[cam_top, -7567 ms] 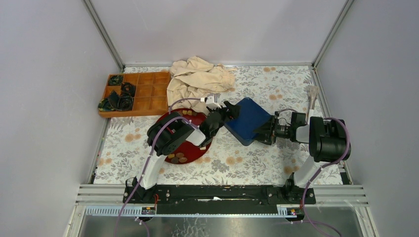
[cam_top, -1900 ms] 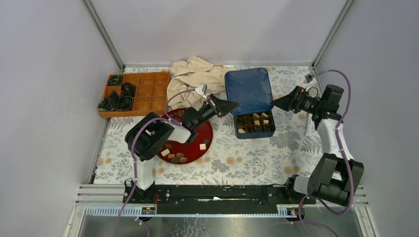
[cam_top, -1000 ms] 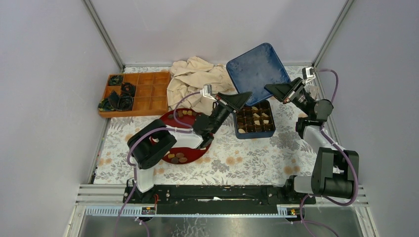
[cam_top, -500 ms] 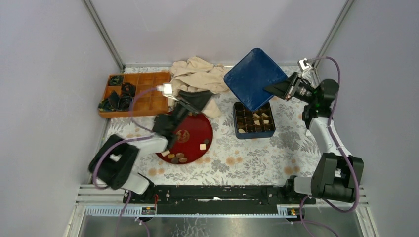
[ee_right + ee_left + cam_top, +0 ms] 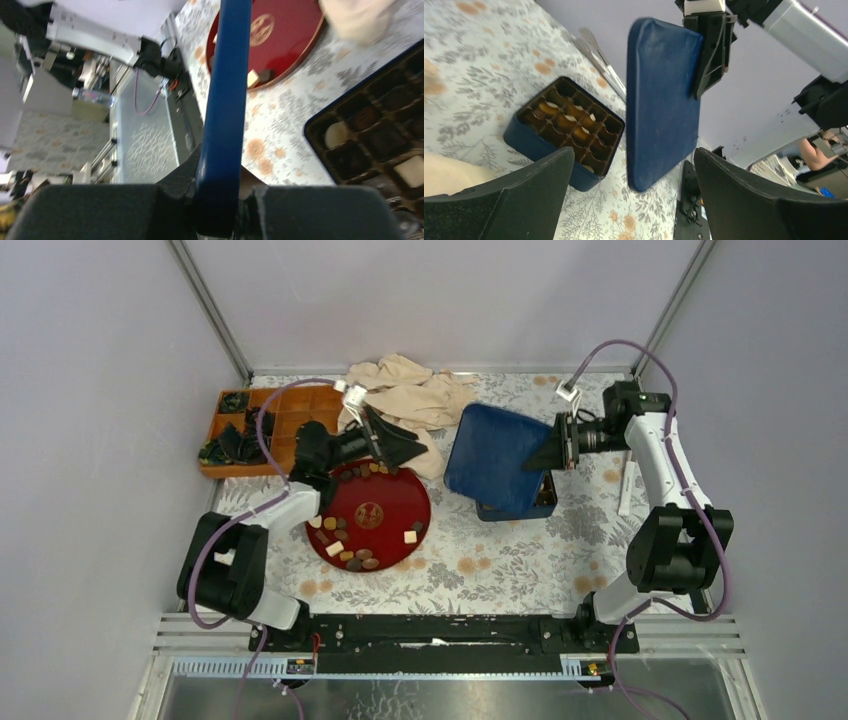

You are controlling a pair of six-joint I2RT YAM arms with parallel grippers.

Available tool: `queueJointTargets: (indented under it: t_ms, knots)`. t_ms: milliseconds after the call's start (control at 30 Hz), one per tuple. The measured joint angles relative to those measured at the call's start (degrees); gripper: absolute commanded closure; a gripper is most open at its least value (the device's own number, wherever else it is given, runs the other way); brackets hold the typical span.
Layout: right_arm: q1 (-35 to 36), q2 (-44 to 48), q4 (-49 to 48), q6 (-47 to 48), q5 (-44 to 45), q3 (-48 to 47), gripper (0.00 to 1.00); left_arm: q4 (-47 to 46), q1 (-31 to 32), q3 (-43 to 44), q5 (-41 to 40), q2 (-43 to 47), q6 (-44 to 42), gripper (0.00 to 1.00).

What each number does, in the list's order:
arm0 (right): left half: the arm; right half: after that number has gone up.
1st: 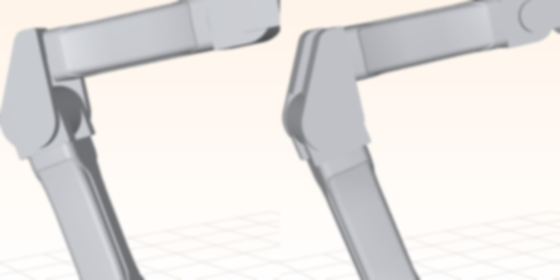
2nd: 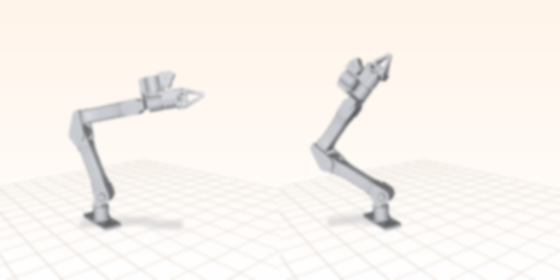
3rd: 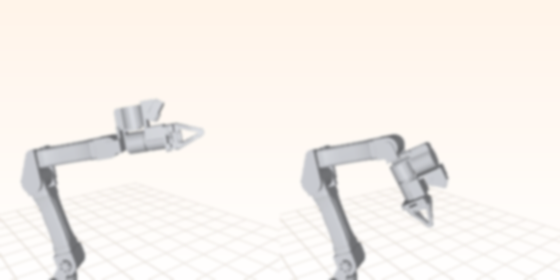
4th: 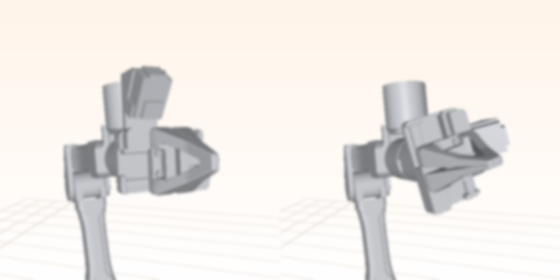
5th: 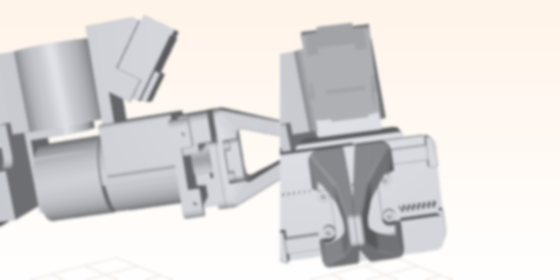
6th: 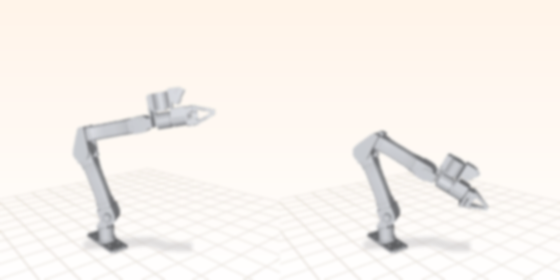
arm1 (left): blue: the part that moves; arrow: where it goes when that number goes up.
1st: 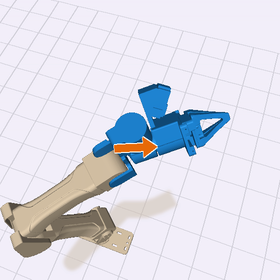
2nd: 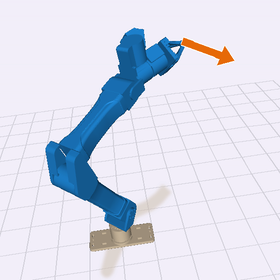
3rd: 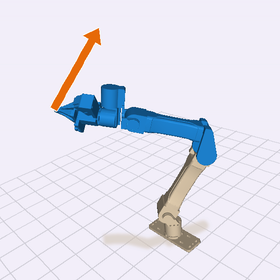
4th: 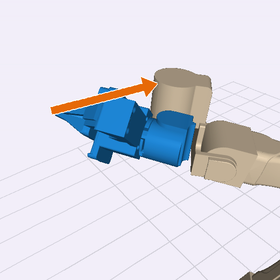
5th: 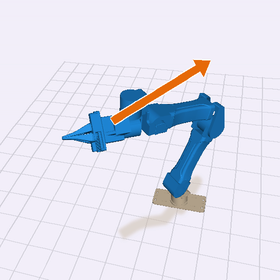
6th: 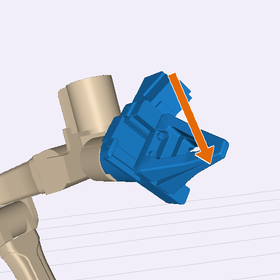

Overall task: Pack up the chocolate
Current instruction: Adjust the box lid.

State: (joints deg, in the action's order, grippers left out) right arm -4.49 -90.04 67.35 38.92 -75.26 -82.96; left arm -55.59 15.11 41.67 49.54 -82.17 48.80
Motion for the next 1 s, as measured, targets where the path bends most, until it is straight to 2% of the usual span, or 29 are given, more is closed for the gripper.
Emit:
queueJointTargets:
  t_ms: [133,200,267,333,400,433,500,633,733,867,1000]
  knots:
    - [3.15,-0.85,9.29,8.31,1.22,0.33,1.0,3.65,3.96,3.45,1.92,-4.68,-2.16,0.08]
    - [4.09,-0.72,11.87,10.47,1.11,0.33,1.0,3.76,5.84,5.03,2.64,-6.51,-2.45,0.13]
    - [4.28,-0.74,13.35,11.78,1.09,0.33,1.0,3.08,7.67,6.19,3.5,-8.13,-2.16,0.22]
    - [4.66,-0.74,14.27,12.63,1.07,0.31,1.0,2.1,9.75,7.61,4.26,-10.45,-1.38,0.42]
    - [5.09,-0.74,14.73,13.07,1.07,0.31,1.0,-0.09,11.41,8.24,4.74,-12.74,0.76,0.87]
    - [5.4,-0.74,14.86,13.29,1.07,0.31,0.99,-2.19,12.13,8.24,5.05,-14.05,2.62,1.0]
    - [5.53,-0.74,14.73,13.92,2.93,0.31,0.87,-9.88,12.92,8.2,7.43,-16.74,8.09,1.0]
    - [5.27,-0.55,15.1,13.86,1.27,0.28,0.49,-22.34,12.92,8.13,7.74,-21.07,18.62,1.0]
    - [4.59,-0.07,15.15,12.92,-0.42,0.33,0.34,-26.45,12.92,5.84,4.24,-21.51,22.62,1.0]
    - [-0.04,2.99,13.38,9.73,-4.15,1.92,0.32,-28.81,13.18,1.4,-1.95,-18.14,24.55,1.0]
    - [-2.56,7.02,7.43,2.95,-7.63,6.03,0.4,-30.71,14.38,0.35,-8.39,-14.99,25.27,1.0]
